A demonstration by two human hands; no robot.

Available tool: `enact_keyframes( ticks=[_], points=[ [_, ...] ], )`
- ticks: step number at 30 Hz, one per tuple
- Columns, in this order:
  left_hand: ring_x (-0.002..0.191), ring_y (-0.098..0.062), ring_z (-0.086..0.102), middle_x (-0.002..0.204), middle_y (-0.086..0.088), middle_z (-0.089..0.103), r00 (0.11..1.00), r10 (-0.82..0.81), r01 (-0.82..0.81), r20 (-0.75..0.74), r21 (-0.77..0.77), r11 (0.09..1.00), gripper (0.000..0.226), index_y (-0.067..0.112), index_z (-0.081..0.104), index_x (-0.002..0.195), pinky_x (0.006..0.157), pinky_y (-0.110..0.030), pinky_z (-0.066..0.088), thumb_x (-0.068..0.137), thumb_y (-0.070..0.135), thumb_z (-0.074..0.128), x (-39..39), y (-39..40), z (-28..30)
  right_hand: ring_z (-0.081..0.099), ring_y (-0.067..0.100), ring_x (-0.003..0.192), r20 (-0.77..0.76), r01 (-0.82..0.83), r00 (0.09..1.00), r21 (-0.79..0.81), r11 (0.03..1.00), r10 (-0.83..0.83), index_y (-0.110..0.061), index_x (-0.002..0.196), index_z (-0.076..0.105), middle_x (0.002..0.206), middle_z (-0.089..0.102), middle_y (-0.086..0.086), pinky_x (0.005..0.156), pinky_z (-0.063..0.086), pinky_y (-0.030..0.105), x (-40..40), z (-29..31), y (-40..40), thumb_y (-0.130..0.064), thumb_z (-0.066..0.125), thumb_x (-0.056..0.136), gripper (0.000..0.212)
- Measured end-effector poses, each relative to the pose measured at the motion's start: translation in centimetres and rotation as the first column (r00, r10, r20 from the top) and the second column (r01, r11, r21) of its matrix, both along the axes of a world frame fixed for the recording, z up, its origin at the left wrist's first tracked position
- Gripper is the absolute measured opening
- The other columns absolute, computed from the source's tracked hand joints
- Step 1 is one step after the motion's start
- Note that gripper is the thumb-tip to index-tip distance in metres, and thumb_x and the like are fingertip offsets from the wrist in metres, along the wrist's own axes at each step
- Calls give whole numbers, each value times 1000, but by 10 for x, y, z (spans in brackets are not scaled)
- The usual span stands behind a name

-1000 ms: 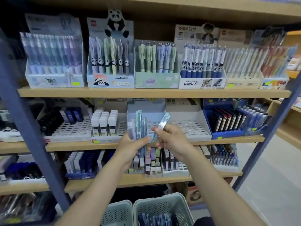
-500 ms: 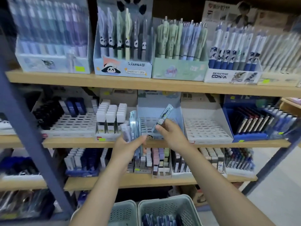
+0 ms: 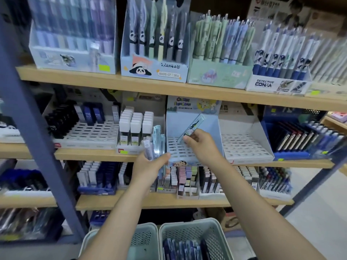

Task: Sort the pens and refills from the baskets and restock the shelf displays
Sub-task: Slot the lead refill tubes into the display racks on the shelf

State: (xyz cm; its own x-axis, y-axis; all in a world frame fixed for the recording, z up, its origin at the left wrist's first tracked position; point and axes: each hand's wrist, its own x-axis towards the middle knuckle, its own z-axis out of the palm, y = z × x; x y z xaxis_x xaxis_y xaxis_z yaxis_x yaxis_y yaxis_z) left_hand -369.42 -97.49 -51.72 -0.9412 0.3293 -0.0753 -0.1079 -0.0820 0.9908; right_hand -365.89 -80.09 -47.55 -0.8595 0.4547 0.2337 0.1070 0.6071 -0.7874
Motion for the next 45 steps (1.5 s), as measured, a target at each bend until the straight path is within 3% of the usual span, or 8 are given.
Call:
enact_keyframes(
  ticks=[2, 5, 12, 16, 24, 38, 41, 45],
  points=[
    [80, -25, 75, 94, 0, 73, 1000, 23, -23, 1, 25, 999, 27, 27, 59, 96, 64, -33, 62, 83, 29, 82, 2, 1, 1, 56, 16, 77, 9, -10, 1000, -20, 1000, 10, -16, 81, 56, 87, 64, 6, 68, 43, 29, -9, 0, -1, -22, 57, 101, 21],
    [81, -24, 75, 95, -1, 74, 1000, 18, -18, -5, 12, 1000, 26, 27, 61, 97, 73, -38, 63, 83, 29, 82, 2, 3, 3, 57, 18, 82, 19, -17, 1000, 18, 1000, 17, -11, 88, 59, 91, 65, 7, 66, 43, 26, -26, 2, 0, -20, 56, 101, 17],
    [61, -16, 70, 87, 3, 68, 1000, -27, 26, 11, 68, 997, 24, 28, 54, 89, 39, -10, 43, 89, 22, 77, 9, 3, 7, 45, 13, 59, -4, -4, 1000, 42, 999, 4, 3, 80, 69, 67, 56, 7, 58, 38, 25, -48, -5, 4, -18, 70, 92, 24],
    [56, -12, 71, 90, 1, 71, 999, -31, 30, 9, 62, 998, 19, 23, 62, 100, 49, -21, 56, 88, 21, 78, 10, 3, 7, 40, 16, 58, 18, -33, 999, 130, 991, 31, 9, 79, 63, 68, 52, 12, 50, 31, 17, -54, -5, 7, -13, 65, 94, 27],
    [54, -14, 69, 90, -7, 73, 999, -33, 30, 37, 72, 997, 19, 22, 64, 101, 57, -32, 60, 88, 22, 78, 7, 3, 10, 45, 20, 64, 20, -74, 997, 65, 995, 73, 10, 79, 59, 81, 60, 33, 58, 36, 28, -63, -8, 9, -12, 64, 95, 28],
    [60, -18, 71, 92, -7, 74, 999, -17, 15, 45, 52, 999, 18, 27, 62, 94, 60, -36, 62, 88, 21, 78, 2, 6, 5, 47, 20, 60, 120, -102, 989, 151, 983, 84, -15, 58, 47, 59, 45, 0, 61, 45, 33, -71, -9, 19, -14, 64, 97, 42],
    [75, -22, 74, 96, -5, 75, 999, -1, -1, 33, 42, 999, 20, 29, 64, 95, 73, -44, 64, 85, 24, 80, 0, 7, 1, 38, 15, 55, 144, -128, 985, 219, 967, 97, -6, 68, 55, 59, 43, 0, 59, 35, 29, -68, -13, 15, -16, 62, 97, 31],
    [91, -28, 74, 97, -2, 76, 999, 17, -18, 42, 19, 1000, 24, 28, 67, 99, 90, -54, 58, 81, 28, 83, 0, 8, 0, 49, 1, 52, 20, -46, 999, 26, 999, 46, -12, 80, 74, 61, 57, -12, 59, 42, 20, -64, -17, 16, -20, 74, 89, 12]
  ],
)
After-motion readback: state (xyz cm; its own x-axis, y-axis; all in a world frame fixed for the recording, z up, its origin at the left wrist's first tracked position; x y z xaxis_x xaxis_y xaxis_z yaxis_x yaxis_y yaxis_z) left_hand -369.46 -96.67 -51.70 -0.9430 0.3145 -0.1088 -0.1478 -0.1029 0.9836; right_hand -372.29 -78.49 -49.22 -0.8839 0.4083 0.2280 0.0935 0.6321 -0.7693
